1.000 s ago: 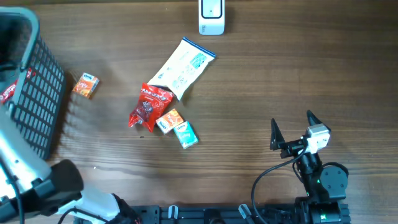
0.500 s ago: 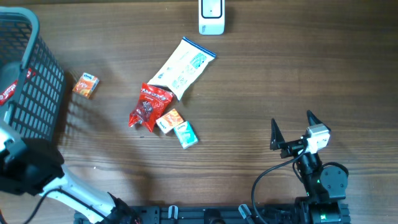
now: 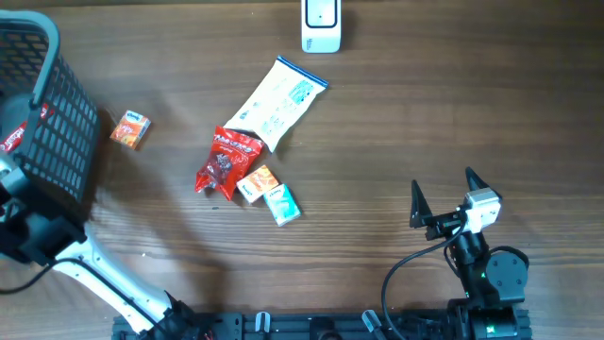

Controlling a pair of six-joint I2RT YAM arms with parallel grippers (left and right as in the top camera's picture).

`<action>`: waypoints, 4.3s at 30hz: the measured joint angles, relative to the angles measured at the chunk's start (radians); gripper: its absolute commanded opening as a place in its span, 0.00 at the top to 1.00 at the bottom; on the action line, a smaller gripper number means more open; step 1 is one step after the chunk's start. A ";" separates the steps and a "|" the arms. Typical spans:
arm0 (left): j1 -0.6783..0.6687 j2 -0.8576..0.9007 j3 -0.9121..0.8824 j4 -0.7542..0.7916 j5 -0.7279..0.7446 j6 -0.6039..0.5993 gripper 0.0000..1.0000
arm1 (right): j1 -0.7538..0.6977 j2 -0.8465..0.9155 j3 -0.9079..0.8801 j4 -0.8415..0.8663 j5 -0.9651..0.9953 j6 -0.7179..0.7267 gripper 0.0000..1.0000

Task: Scan the item barcode
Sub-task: 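Lower the left gripper into the basket toward the red Nescafe stick, then grasp the red Nescafe 3in1 stick with the left gripper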

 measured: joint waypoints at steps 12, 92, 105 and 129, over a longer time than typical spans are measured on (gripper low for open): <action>0.000 0.142 0.000 0.034 -0.060 -0.077 0.01 | 0.000 0.000 0.000 0.000 0.000 0.000 0.00; -0.003 0.282 0.009 -0.119 -0.359 0.010 0.01 | 0.000 0.000 0.000 0.000 0.000 0.000 0.00; 0.005 0.279 0.022 -0.043 -0.126 0.150 0.00 | 0.000 0.000 0.000 0.000 0.000 0.000 0.00; 0.006 0.105 -0.002 -0.079 0.062 0.875 0.00 | 0.000 0.000 0.000 0.000 0.000 0.000 0.00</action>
